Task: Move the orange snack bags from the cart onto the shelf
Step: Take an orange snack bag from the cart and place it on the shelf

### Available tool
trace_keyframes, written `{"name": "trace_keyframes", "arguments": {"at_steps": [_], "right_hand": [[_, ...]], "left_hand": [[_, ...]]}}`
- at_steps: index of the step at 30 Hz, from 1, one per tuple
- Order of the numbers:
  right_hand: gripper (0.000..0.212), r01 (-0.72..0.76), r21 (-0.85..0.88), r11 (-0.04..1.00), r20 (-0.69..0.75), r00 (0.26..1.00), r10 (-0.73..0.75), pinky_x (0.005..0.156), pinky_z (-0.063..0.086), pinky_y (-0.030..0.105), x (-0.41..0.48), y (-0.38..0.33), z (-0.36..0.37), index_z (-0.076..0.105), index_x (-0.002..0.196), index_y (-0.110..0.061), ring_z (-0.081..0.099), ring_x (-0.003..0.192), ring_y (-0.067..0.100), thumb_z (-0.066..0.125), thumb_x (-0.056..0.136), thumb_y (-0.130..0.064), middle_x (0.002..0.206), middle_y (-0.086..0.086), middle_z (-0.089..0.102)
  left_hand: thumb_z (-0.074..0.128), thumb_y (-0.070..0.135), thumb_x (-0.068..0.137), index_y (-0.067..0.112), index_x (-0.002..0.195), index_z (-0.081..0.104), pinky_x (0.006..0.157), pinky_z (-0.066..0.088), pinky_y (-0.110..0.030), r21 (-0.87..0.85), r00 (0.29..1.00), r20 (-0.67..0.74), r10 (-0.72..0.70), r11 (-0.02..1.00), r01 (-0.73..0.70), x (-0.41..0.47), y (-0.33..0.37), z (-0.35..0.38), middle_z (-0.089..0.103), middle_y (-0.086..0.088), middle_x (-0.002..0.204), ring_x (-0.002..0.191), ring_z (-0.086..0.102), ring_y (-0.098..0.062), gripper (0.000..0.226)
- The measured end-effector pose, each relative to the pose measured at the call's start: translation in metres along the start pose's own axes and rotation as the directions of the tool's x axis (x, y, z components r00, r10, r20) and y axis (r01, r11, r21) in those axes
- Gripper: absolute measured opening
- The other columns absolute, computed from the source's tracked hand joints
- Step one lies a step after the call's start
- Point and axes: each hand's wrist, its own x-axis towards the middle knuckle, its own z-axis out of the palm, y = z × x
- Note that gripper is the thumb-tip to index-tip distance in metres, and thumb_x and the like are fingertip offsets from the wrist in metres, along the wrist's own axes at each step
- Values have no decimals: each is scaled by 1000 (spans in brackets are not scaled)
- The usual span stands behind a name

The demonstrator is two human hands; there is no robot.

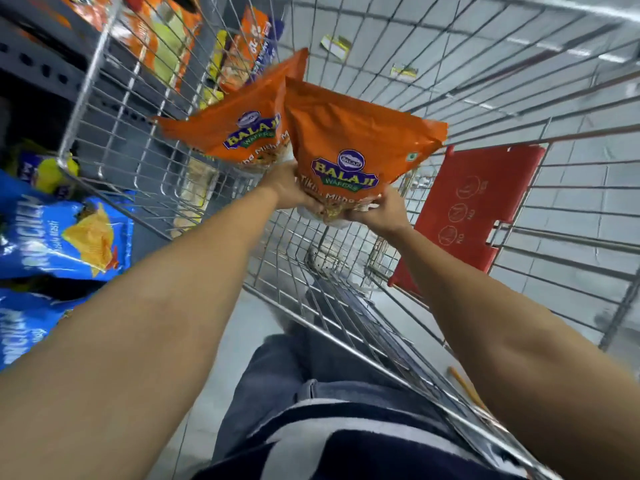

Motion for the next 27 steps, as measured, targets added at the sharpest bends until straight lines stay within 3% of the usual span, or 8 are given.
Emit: {"name": "trace_keyframes", "arguments": {"at_steps": [3,7,12,14,18,20,23,27], "right_hand": [[80,29,131,991,79,996,-40,95,51,45,-13,-31,-12,50,123,-11,61,107,22,91,55,-21,120,8,65],[84,179,159,971,164,965,-205,98,50,51,-32,-83,-22,49,125,-11,61,111,26,91,53,-25,122,11,64],[82,438,138,888,195,867,-458,91,51,56,-71,-160,-17,52,122,-10,62,108,31,89,53,-34,118,14,66],[74,537,197,820,204,796,-570,89,53,53,-95,-193,-11,54,120,-18,64,107,27,90,56,-32,116,8,68],[74,627,390,674,204,655,-727,89,53,39,-148,-263,10,54,113,-25,65,107,24,86,53,-52,112,10,68],[70,676,441,590,192,571,-798,86,53,29,-174,-299,26,54,107,-25,66,98,13,86,51,-55,106,11,66],[53,709,535,459,212,413,-886,82,53,28,-204,-352,57,57,106,-28,66,93,11,84,60,-20,102,2,69],[46,685,658,312,217,225,-950,81,54,27,-258,-408,107,58,108,-25,65,95,10,72,67,-8,98,-15,73]], "left_hand": [[93,26,52,16,126,55,103,39,-25,-93,995,-59,75,992,-80,-34,4,-27,62,2,129,116,56,-14,84],[91,10,53,12,124,55,74,41,5,-311,948,-230,220,906,-286,-98,3,-57,60,20,103,87,59,19,80],[93,21,52,32,111,57,87,41,-4,-286,795,-562,231,847,-448,-176,-8,-83,62,5,116,112,55,0,71],[93,24,53,23,122,57,95,45,-18,-327,734,-660,162,817,-474,-204,-14,-93,63,1,124,115,57,-11,77],[86,17,58,17,115,57,79,48,-8,-276,549,-812,199,697,-661,-268,-22,-119,71,28,92,88,63,12,64],[85,25,55,25,105,58,82,47,-12,-220,426,-892,150,680,-700,-312,-24,-136,70,24,89,86,62,9,57],[83,32,53,21,102,59,85,51,-32,-104,225,-969,99,665,-740,-377,-36,-159,68,2,94,87,62,-9,57],[80,41,58,35,91,60,76,53,-23,70,-70,-997,30,728,-682,-463,-54,-175,67,16,86,79,62,1,40]]}}
